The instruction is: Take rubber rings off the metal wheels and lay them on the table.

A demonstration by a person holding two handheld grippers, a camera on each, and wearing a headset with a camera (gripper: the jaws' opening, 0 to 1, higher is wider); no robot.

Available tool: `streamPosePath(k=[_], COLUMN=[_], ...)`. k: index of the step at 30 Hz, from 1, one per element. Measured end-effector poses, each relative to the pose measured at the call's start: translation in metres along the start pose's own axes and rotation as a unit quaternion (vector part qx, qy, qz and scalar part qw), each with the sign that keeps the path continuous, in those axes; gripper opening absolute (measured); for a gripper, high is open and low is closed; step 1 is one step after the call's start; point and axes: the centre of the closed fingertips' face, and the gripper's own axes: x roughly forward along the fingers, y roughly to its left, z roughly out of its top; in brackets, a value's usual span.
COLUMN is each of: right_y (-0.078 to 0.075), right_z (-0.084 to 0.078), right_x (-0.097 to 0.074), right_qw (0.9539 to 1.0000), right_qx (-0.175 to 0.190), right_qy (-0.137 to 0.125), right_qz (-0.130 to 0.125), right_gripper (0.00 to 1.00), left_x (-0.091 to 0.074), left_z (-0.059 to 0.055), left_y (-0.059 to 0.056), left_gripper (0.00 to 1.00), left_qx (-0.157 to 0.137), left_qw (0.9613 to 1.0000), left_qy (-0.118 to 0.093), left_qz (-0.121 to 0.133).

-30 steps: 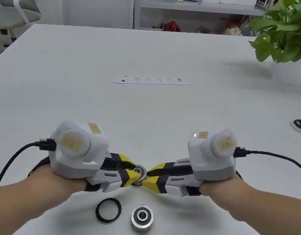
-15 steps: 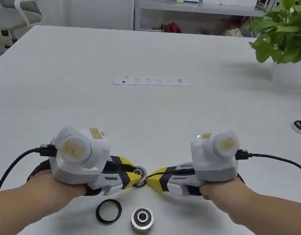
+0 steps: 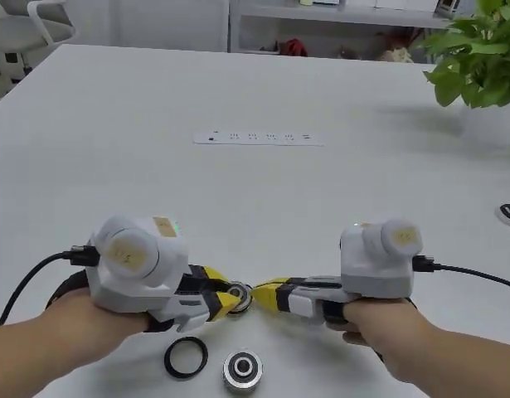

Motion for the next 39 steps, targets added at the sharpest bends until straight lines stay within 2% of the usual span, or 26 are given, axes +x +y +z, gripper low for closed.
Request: streamPosePath(k=[10,18,23,24,25,32,35,39], right_y=[0.010,0.012,0.021,0.032,0.026,0.020,0.018,0.015], right_z=[0.003,0.001,0.003,0.004,0.005,0.002,0.002,0.004], right_x=[0.003,0.003,0.006,0.007,0.008,0.002,0.000,-0.001], right_qw=[0.9999,0.9998,0.9995,0.9985,0.9993,0.9995,0.9997,0.9998], right_qx=[-0.007,-0.013,-0.013,-0.010,-0.018,-0.015,-0.014,-0.007], right_qy=[0.010,0.014,0.012,0.009,0.009,0.008,0.006,0.002], right_qz=[0.007,0.011,0.026,0.054,0.032,0.025,0.020,0.018], right_gripper=[0.00,0.00,0.00,0.00,0.00,0.00,0.00,0.00], left_x=[0.000,0.000,0.000,0.000,0.000,0.000,0.000,-0.001], left_z=[0.000,0.000,0.000,0.000,0.000,0.000,0.000,0.001], left_y=[0.000,0.000,-0.001,-0.001,-0.001,0.000,-0.002,-0.002], left_gripper=[0.12,0.12,0.12,0.12,0.12,0.13,0.14,0.14], left_qx=[-0.002,0.001,0.002,0.002,0.002,-0.010,-0.001,-0.002], left_qw=[1.0000,0.9999,0.9999,0.9999,0.9999,0.9999,1.0000,1.0000], left_qy=[0.008,0.010,0.010,0.010,0.011,-0.001,-0.004,0.001], left_qz=[0.004,0.002,0.000,0.001,0.001,0.006,0.005,0.000])
